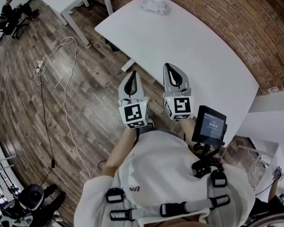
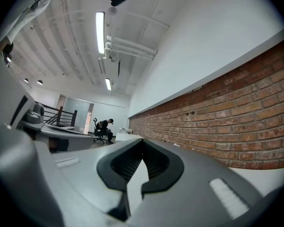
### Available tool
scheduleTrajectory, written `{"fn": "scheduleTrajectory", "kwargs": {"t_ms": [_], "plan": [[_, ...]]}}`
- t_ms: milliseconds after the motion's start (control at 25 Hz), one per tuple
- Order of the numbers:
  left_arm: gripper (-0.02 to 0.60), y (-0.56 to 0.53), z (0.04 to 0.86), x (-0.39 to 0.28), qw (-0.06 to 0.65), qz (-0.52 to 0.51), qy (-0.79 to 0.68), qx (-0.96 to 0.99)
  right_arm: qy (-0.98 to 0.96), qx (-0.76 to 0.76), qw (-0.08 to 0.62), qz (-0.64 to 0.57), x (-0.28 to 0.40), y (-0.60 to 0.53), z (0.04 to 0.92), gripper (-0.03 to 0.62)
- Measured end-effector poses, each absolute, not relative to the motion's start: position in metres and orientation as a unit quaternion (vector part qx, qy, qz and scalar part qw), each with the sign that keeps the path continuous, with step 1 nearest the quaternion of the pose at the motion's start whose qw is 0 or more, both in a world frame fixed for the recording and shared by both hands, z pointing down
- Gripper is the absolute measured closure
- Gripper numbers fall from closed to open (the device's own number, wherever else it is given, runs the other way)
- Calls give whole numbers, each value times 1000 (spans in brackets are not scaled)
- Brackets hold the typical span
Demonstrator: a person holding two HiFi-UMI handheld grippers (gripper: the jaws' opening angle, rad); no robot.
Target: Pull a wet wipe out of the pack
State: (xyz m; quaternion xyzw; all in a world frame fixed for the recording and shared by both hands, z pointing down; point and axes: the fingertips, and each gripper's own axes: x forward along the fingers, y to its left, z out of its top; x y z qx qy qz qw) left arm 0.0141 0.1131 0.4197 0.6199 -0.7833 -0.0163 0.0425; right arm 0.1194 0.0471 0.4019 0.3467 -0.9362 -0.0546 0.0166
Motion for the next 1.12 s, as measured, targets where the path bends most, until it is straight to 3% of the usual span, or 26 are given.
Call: {"fn": "scheduleTrajectory", "kwargs": {"t_ms": [760,1000,1120], "plan": [[580,-104,440,-103,54,3,-707,705,-903,418,51,-84,-11,-173,420,588],[580,-145,457,-118,75,12,-682,728,-892,424,116,-103,-33,-236,440,586],[580,-156,465,-120,85,20,-678,730,-896,401,158,-106,-40,-259,463,522]]}}
